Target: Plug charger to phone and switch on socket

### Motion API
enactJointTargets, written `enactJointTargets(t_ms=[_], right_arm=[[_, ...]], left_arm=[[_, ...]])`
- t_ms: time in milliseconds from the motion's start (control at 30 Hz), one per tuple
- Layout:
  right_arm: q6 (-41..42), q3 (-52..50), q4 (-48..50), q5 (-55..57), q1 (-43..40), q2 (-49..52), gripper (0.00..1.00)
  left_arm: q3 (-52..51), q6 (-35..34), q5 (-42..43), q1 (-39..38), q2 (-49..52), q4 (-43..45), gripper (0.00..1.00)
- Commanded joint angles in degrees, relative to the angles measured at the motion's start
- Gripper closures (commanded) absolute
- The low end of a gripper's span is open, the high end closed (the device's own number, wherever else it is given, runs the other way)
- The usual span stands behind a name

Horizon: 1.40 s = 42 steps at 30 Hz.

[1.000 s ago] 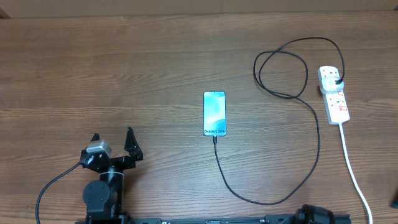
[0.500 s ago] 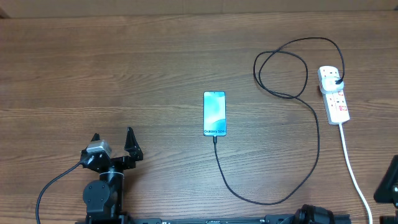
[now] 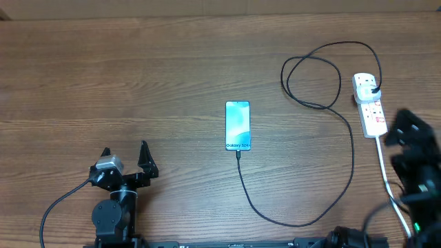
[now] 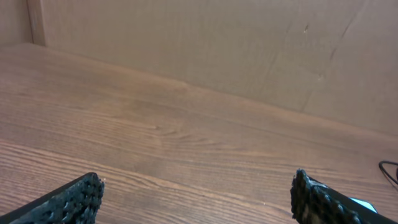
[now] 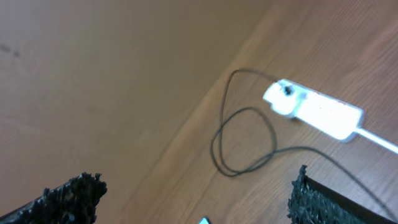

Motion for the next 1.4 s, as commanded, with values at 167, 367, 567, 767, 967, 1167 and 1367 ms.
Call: enactJointTargets(t_ms=[167,367,567,767,967,1167,1367], right_arm=[[0.0,-22.1,20.5,-8.1,1.7,-2.0,0.0],[0.0,-37.0,32.9,-2.9,7.5,-11.5,0.0],[0.0,-49.8,43.9,0.7,9.9,-21.7,0.0],[0.0,-55.8,46.5,3.0,10.4,-26.9,0.0],[-0.1,-59.3,46.7,8.7,14.6,-29.4,0.0],[0.0,-61.8,46.8,9.7,16.3,-31.6,0.0],[-0.4,-63.1,47.7,9.8,16.0,-34.9,0.0]], left_arm=[[-0.2,0.9,0.5,0.6,-0.5,0.0,0.0],[-0.2,0.9,0.5,0.6,-0.5,0.0,0.0],[-0.2,0.9,0.5,0.6,-0.5,0.0,0.0],[-0.2,0.9,0.5,0.6,-0.5,0.0,0.01],[-0.2,0.9,0.5,0.6,-0.5,0.0,0.01],[-0.2,0.9,0.5,0.6,-0.5,0.0,0.0],[-0.2,0.9,0.5,0.6,-0.5,0.0,0.0]])
